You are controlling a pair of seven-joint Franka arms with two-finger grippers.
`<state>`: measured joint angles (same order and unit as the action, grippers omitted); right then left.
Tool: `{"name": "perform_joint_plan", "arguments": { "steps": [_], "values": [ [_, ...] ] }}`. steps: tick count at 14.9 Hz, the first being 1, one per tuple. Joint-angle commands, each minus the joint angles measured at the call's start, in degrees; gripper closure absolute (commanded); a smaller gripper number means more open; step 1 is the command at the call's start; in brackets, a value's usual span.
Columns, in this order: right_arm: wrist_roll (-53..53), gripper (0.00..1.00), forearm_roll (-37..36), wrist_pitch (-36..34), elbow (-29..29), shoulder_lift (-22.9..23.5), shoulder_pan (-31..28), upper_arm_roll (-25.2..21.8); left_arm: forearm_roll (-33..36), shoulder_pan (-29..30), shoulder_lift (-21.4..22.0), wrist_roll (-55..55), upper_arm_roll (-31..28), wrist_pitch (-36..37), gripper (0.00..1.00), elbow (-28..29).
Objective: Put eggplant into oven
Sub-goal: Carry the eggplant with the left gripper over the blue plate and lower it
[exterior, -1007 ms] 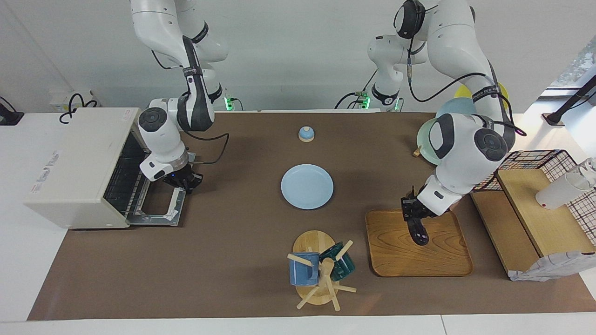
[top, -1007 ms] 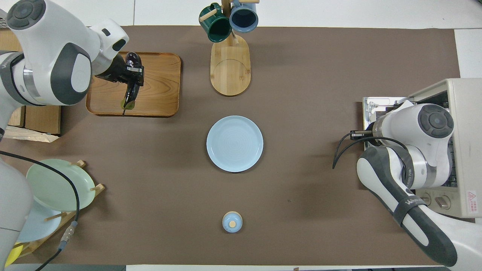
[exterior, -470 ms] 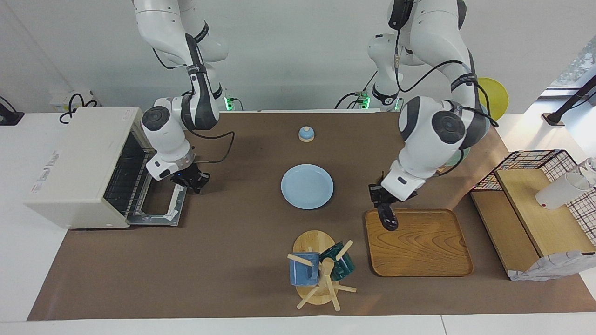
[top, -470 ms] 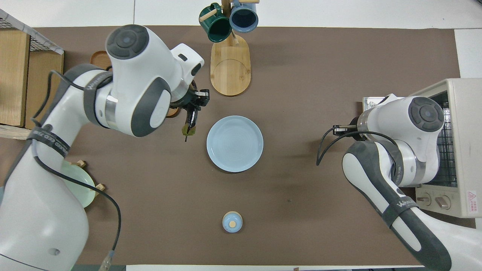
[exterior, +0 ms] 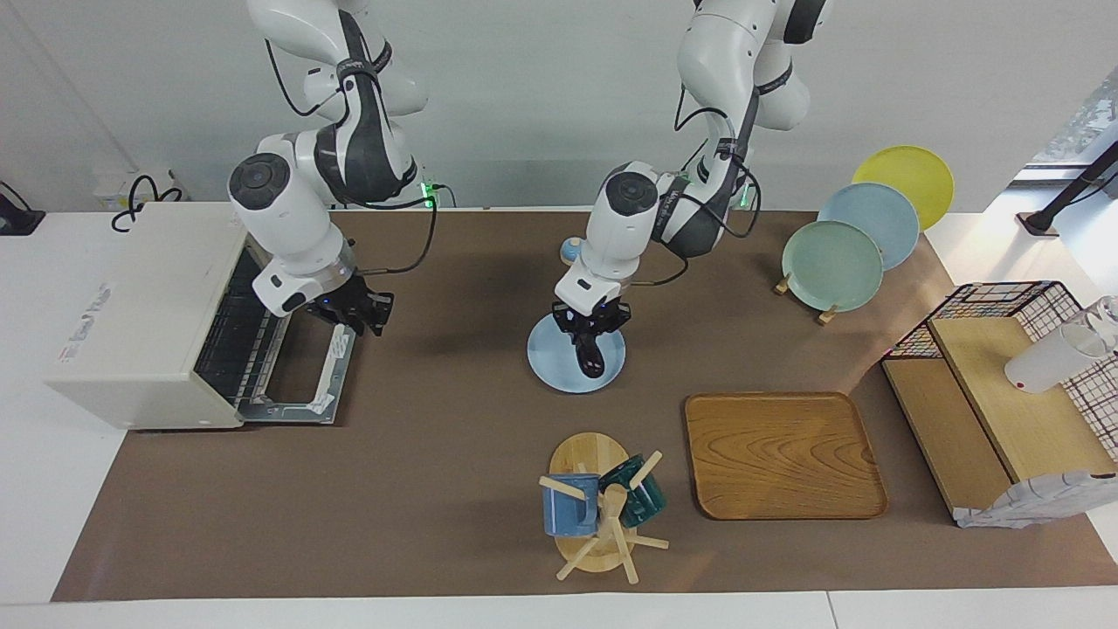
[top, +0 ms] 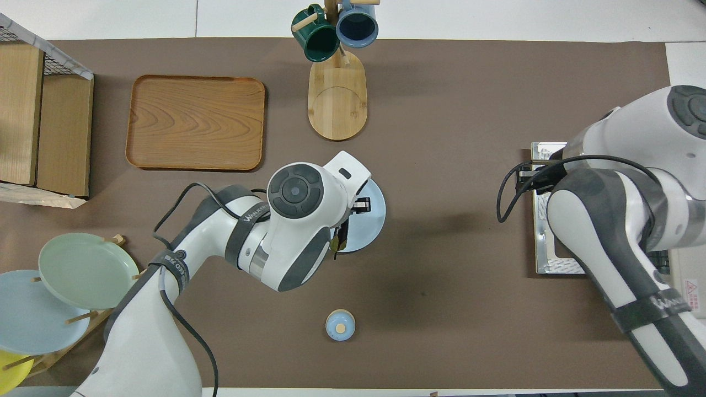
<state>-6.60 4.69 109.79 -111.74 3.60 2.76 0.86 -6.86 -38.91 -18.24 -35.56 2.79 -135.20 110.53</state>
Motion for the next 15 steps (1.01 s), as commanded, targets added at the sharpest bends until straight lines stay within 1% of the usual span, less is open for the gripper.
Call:
{"name": "perform_joint_plan", "arguments": {
  "steps": [1,2,3,4,5,6,8,9,11,12,13,15],
  "values": [
    [0.72,0.39,-1.95,-5.98,2.93,-1.4,-1.09,0.37,-0.87,-1.08,1.98,-0.47,-1.12,-2.53,1.0,3.21],
    [0.98,0.29,-3.71,-5.73,2.76,-1.49,-1.09,0.54,-0.87,-1.08,1.98,-0.38,-1.12,-2.53,1.0,3.38],
    [1.33,0.01,-3.73,-5.82,2.41,-1.57,-1.0,0.55,-0.87,-1.08,1.89,-0.38,-1.12,-2.53,1.0,3.38],
    [1.42,0.0,-3.81,-5.9,2.58,-1.58,-0.91,0.63,-0.87,-1.08,1.89,-0.12,-1.12,-2.44,0.96,3.56],
    [1.33,0.0,-3.73,-5.73,2.5,-1.58,-0.83,0.72,-0.87,-1.08,1.8,-0.03,-1.21,-2.44,0.46,3.47],
    [1.24,0.0,-3.73,-5.73,2.41,-1.58,-0.83,0.9,-0.87,-0.99,1.8,-0.03,-1.21,-2.0,0.0,3.21],
    [1.24,0.0,-3.73,-5.73,2.32,-1.66,-0.74,1.07,-0.87,-0.12,2.24,0.58,-1.3,-1.21,0.0,2.68],
    [1.33,0.0,-3.73,-5.73,2.32,-1.66,-0.74,1.07,-0.87,0.32,2.76,1.19,-1.56,0.44,0.0,1.72],
    [1.24,0.0,-3.2,-5.64,2.41,-1.58,-0.74,1.16,-0.79,4.0,3.12,3.73,-1.56,6.93,0.0,-2.83],
    [0.98,0.0,-3.11,-4.77,2.41,-1.58,-0.65,2.03,-0.79,5.67,3.12,5.23,-1.56,11.32,0.0,-6.25],
    [0.81,0.0,-3.11,-3.2,2.32,-1.49,-0.65,3.78,-0.79,7.86,3.03,6.98,-1.56,15.27,0.0,-10.03],
    [0.54,0.0,-1.89,-0.82,2.06,-1.49,-0.65,6.33,-0.52,12.96,3.56,11.11,-1.56,21.0,0.0,-14.79]
  ]
}}
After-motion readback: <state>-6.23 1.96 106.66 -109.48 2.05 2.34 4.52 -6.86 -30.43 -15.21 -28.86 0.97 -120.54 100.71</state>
